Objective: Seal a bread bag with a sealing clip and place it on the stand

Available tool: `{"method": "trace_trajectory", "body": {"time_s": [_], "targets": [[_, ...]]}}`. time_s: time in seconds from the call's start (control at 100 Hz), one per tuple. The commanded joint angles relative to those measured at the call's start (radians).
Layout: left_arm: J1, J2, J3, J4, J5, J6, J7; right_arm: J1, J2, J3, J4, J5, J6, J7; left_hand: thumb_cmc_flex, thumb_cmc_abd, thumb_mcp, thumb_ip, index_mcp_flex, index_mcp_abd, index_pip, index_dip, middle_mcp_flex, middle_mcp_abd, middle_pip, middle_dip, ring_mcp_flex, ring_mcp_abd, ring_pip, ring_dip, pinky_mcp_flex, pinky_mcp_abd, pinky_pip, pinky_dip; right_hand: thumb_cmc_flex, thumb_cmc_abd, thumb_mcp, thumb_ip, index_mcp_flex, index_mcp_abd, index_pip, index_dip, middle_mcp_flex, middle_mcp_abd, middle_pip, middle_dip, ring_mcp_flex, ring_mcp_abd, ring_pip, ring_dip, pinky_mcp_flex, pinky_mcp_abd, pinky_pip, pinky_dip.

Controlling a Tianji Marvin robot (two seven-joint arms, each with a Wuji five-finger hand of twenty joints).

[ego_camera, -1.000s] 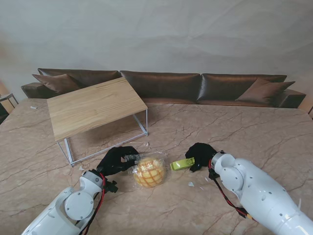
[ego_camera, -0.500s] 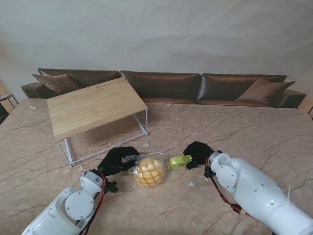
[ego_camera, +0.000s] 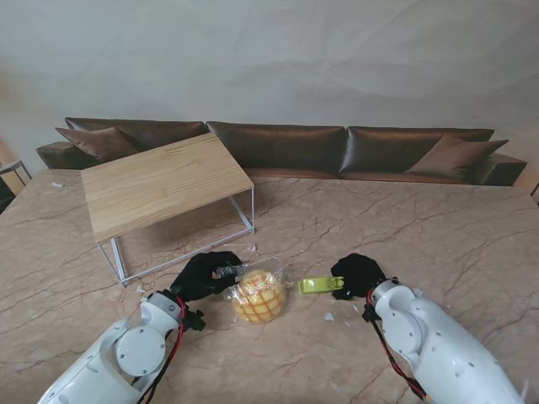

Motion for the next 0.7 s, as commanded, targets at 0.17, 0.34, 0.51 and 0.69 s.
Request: {"method": "trace_trajectory", "body": {"time_s": [0.17, 0.34, 0.51, 0.69], "targets": [[-0.006, -0.008, 0.020, -0.010, 0.012, 0.012, 0.017, -0.099, 0.015, 0.096, -0.172, -0.056, 0.037, -0.021, 0.029, 0.033, -0.009, -0.005, 0.004, -0.061, 0.032, 0.041, -0.001, -0.024, 0.055, 0.028, -0.009, -0.001, 0.030, 0.026, -0.017, -0.006, 0.022, 0.023, 0.288, 0.033, 0.022, 0.050, 0.144, -0.245, 0.404, 0.001, 0.135, 0.059, 0.523, 0.105, 0.194, 0.037, 0.444, 0.144, 0.026, 0.048, 0.262, 0.030], [-0.006, -0.007, 0.024, -0.025, 0.018, 0.011, 0.014, -0.128, 0.015, 0.141, -0.264, -0.109, 0.059, -0.047, 0.027, 0.027, 0.000, -0.003, 0.009, -0.058, 0.030, 0.040, 0.002, -0.022, 0.059, 0.030, -0.008, 0.000, 0.031, 0.028, -0.017, -0.006, 0.023, 0.024, 0.292, 0.034, 0.022, 0.055, 0.144, -0.242, 0.407, -0.006, 0.135, 0.061, 0.523, 0.106, 0.194, 0.039, 0.444, 0.148, 0.026, 0.050, 0.261, 0.033], [-0.007, -0.004, 0.028, -0.039, 0.023, 0.014, 0.005, -0.121, 0.013, 0.156, -0.321, -0.143, 0.087, -0.061, 0.026, 0.021, 0.007, -0.002, 0.015, -0.051, 0.026, 0.034, 0.007, -0.022, 0.060, 0.030, -0.004, 0.000, 0.031, 0.028, -0.015, -0.006, 0.023, 0.024, 0.295, 0.038, 0.019, 0.058, 0.144, -0.242, 0.408, -0.009, 0.135, 0.061, 0.523, 0.107, 0.194, 0.042, 0.443, 0.149, 0.026, 0.050, 0.261, 0.034], [-0.009, -0.003, 0.033, -0.047, 0.022, 0.019, 0.001, -0.097, 0.010, 0.146, -0.339, -0.156, 0.079, -0.086, 0.020, 0.008, 0.026, -0.001, 0.026, -0.041, 0.027, 0.024, 0.016, -0.018, 0.063, 0.030, -0.001, 0.022, 0.034, 0.030, -0.011, -0.004, 0.026, 0.024, 0.296, 0.039, 0.018, 0.060, 0.144, -0.242, 0.409, -0.011, 0.135, 0.062, 0.522, 0.107, 0.194, 0.045, 0.443, 0.149, 0.026, 0.050, 0.260, 0.035]]}}
